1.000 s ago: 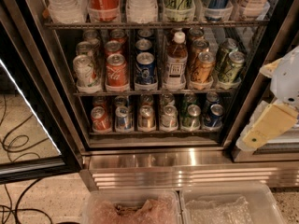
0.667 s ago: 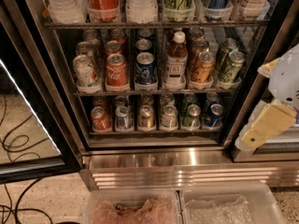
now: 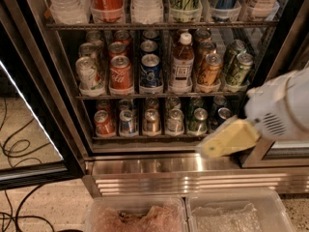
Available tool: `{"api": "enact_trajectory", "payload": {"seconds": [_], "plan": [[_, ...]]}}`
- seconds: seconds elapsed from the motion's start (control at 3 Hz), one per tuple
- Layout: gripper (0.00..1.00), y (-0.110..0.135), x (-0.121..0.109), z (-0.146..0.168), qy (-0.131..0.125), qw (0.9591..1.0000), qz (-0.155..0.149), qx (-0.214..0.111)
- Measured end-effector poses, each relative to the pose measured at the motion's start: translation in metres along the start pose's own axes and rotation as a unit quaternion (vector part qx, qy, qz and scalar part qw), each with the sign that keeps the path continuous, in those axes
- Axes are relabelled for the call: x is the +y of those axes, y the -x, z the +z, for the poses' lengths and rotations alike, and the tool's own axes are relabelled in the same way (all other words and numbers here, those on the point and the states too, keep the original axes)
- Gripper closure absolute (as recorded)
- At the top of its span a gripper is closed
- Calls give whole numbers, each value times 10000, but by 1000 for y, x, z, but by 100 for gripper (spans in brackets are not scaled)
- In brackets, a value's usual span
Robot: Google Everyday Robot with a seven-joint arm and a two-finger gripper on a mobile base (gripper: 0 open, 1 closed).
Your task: Pick 7up can from bottom shelf of fridge
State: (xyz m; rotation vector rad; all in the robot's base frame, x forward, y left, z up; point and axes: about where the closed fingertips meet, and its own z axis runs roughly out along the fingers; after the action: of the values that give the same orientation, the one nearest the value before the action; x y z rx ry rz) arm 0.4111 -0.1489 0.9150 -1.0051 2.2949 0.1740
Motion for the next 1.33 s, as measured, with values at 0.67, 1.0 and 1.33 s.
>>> {"api": "enact_trajectory", "payload": {"seconds": [0.67,1.0,1.33], "plan": [[0,13,25,51,52,9930,989,-638],[0,13,25,51,51,9930,989,-638],[0,18,22,57,-148,9890,1177,-884]]}}
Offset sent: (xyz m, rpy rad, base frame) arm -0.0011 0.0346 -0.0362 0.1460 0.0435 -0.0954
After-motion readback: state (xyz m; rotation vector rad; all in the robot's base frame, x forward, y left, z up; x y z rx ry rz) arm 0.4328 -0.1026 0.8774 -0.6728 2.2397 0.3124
